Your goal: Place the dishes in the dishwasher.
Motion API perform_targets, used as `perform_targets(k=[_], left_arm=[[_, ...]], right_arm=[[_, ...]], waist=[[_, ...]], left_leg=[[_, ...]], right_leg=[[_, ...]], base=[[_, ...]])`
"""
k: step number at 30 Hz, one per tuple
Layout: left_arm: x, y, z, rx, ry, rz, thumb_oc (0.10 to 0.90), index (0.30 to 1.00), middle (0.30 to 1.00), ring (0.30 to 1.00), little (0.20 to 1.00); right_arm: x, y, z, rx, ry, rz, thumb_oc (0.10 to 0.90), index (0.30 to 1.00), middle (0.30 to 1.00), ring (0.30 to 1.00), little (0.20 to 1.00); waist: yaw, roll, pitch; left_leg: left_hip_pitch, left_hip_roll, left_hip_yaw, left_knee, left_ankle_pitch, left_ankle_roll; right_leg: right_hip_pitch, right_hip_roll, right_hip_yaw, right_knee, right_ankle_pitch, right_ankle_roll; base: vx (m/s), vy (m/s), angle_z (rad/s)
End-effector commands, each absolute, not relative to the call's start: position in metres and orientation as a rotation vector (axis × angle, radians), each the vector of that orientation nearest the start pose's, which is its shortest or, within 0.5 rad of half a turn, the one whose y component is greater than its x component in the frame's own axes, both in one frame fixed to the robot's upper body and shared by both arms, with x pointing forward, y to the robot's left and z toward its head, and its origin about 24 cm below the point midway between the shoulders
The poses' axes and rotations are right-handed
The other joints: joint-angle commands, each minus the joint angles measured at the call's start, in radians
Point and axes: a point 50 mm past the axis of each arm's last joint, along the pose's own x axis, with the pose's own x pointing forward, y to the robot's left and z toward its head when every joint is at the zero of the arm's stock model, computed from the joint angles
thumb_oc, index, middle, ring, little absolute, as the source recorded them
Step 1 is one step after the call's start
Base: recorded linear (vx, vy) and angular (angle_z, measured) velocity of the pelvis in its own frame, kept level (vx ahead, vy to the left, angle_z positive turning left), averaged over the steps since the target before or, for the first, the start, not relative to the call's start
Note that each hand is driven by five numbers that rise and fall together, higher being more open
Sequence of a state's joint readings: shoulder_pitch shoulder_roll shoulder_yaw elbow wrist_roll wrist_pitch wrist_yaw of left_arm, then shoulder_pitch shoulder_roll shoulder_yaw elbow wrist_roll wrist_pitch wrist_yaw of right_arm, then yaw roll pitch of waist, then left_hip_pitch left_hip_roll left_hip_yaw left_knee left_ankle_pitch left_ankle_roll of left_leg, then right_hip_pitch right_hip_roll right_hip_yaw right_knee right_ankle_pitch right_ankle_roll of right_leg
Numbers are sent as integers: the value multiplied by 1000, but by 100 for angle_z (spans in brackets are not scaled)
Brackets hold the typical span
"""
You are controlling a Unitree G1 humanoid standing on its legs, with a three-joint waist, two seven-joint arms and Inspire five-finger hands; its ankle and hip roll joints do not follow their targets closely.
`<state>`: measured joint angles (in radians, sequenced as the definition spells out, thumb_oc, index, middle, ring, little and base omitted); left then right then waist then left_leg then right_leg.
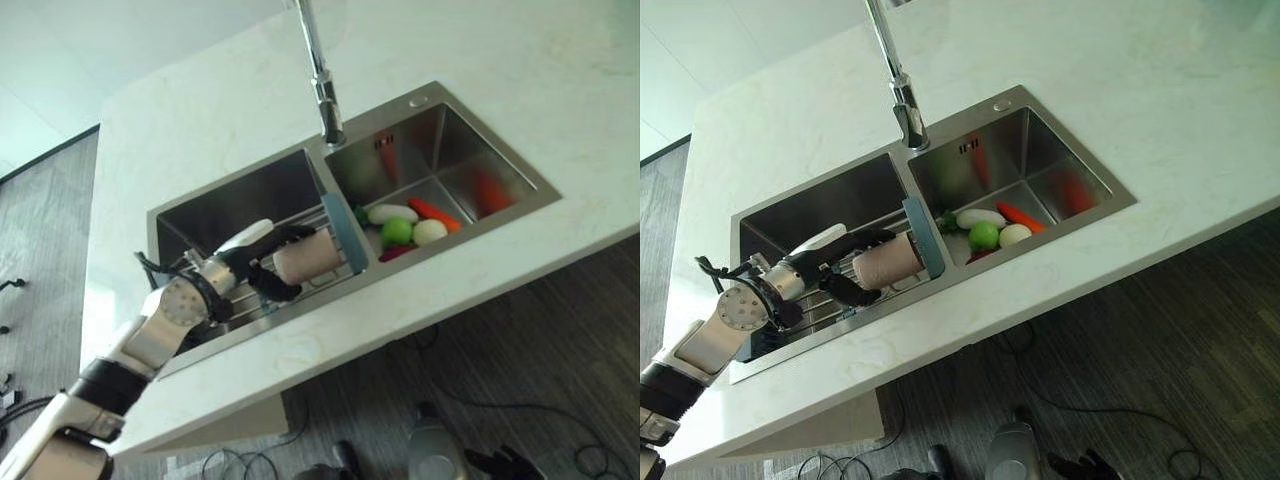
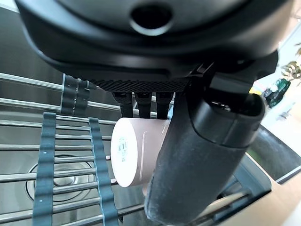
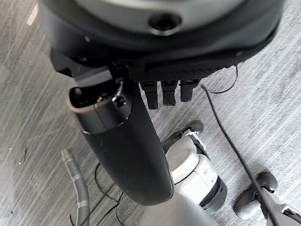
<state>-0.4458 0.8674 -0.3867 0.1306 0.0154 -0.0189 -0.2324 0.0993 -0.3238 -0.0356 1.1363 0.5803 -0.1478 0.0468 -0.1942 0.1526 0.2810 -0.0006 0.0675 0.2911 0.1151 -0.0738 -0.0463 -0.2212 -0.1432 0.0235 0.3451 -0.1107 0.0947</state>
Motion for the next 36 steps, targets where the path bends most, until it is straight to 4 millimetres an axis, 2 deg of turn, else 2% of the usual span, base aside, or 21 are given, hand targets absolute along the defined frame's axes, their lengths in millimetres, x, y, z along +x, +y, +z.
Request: perform_targets(k=[1, 6, 13, 25, 26, 27, 36], left_arm=[[321, 221, 180, 953, -231, -317, 800, 900, 900, 900, 900], [324, 207, 180, 898, -259, -337, 800, 900, 900, 900, 900], [327, 195, 184, 858, -298, -329, 800, 900, 900, 900, 900], [329, 191, 185, 887, -313, -323, 800, 900, 900, 900, 900], [328, 192, 184, 909, -294, -346, 574, 561, 561, 561, 561], [329, 192, 182, 877, -271, -367, 400, 300, 300, 300, 300], [332, 191, 175, 882, -249, -348, 400, 300, 300, 300, 300]], right_arm=[[80, -290, -137, 217, 904, -531, 800, 900, 900, 900, 900], [92, -291, -133, 214, 875, -507, 800, 900, 900, 900, 900], [99, -292, -130, 211, 852, -501, 800, 900, 900, 900, 900], [102, -295, -128, 206, 839, -508, 800, 900, 900, 900, 900], [99, -296, -128, 205, 842, -510, 800, 900, 900, 900, 900], [98, -296, -128, 205, 844, -512, 800, 900, 900, 900, 900], [99, -294, -128, 197, 840, -503, 800, 900, 900, 900, 900]], waist=[[-5, -34, -19], [-10, -31, 13], [-18, -20, 31], [-30, 2, 50], [-32, 5, 48], [-34, 5, 48], [-37, 3, 34]], left_leg=[[-91, 17, -114, 185, -184, 19], [-117, 18, -118, 185, -177, 16], [-132, 19, -114, 185, -168, 9], [-134, 15, -102, 185, -162, 4], [-131, 15, -99, 185, -163, 4], [-128, 16, -98, 185, -162, 4], [-116, 20, -97, 185, -162, 4]], right_leg=[[21, -65, -18, -45, -36, 82], [-4, -73, -20, -45, -30, 84], [-19, -79, -20, -45, -25, 85], [-26, -90, -12, -45, -19, 89], [-25, -90, -13, -45, -20, 91], [-22, -90, -12, -45, -20, 91], [-11, -83, -11, -45, -25, 86]], base=[[0, 0, 0], [-14, -2, 1], [0, 0, 0], [-4, 4, -2], [0, 0, 0], [0, 0, 0], [-1, 0, 0]])
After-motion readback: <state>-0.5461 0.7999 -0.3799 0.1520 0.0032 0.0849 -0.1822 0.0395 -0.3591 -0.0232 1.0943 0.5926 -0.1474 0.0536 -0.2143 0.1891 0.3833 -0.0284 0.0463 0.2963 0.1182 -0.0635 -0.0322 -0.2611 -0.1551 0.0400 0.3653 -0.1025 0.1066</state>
